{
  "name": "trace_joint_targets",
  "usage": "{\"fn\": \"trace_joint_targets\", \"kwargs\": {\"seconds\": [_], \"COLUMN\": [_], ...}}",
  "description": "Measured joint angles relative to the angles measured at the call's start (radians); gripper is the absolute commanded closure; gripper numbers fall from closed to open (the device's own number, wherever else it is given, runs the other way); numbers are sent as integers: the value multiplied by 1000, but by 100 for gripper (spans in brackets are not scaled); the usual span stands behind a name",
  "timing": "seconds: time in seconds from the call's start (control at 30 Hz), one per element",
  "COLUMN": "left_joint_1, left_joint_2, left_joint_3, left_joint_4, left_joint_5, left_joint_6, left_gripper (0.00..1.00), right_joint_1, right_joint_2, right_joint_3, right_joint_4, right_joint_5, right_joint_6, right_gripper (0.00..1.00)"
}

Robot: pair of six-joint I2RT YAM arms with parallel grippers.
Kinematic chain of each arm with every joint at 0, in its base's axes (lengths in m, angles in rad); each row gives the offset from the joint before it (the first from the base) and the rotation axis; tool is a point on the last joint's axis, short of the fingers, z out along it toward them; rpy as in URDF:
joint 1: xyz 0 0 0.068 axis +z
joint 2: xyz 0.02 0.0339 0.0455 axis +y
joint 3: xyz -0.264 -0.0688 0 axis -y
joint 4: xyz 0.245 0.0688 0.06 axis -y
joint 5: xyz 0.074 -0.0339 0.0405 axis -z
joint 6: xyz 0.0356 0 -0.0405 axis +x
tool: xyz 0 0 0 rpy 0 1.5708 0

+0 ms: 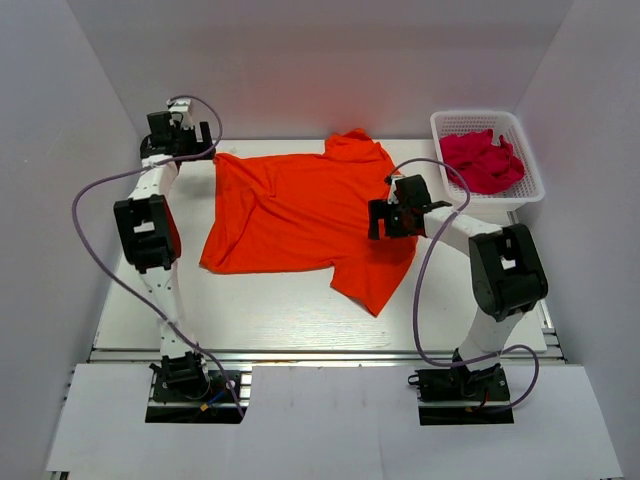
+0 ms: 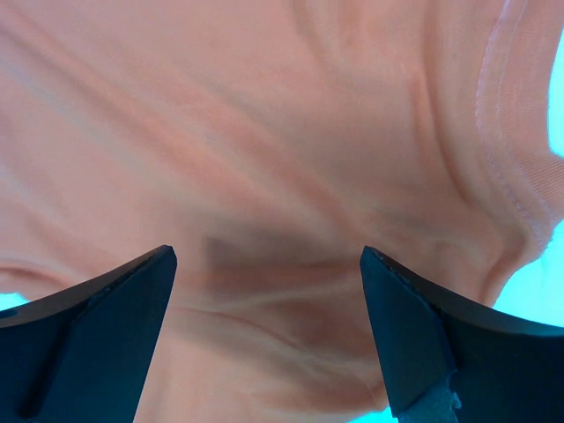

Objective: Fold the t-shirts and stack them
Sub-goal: Flatten out the tshirt

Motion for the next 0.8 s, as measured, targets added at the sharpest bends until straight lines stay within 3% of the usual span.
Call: {"fn": "trace_joint_targets", "kwargs": {"seconds": [0.17,0.23,0.27,0.33,0.4,0.6,0.8], "left_joint_1": [-7,-12,-16,-22,-31,-59,-82], "left_joint_2": [-333,-438,-485,-538,-557,-557,-544], "left_joint_3": [-345,-489,-575,-692,-784,-919,-907], "left_joint_4": [-1,19,32,34,25,-2,-17], "left_joint_5": [26,62,83,112,137,188,190], "left_joint_6": [-92,-122,-136,-154,-164,-177,-177], "left_gripper": [1,5,14,21,21,30,43], "right_joint_1": [1,2,2,5,8,21,35], "right_joint_2": [-117,-169,-188,-213,-221,-211,-168], "right_joint_3": [-46,-82,-98,-130,-159,-185,-185], "right_joint_4": [50,71,72,79,78,75,87], "right_joint_5": [-51,-66,-72,-80,-86,-117,-133], "right_joint_6": [15,24,27,30,32,43,50], "right_gripper": [9,9,9,9,9,9,9]}}
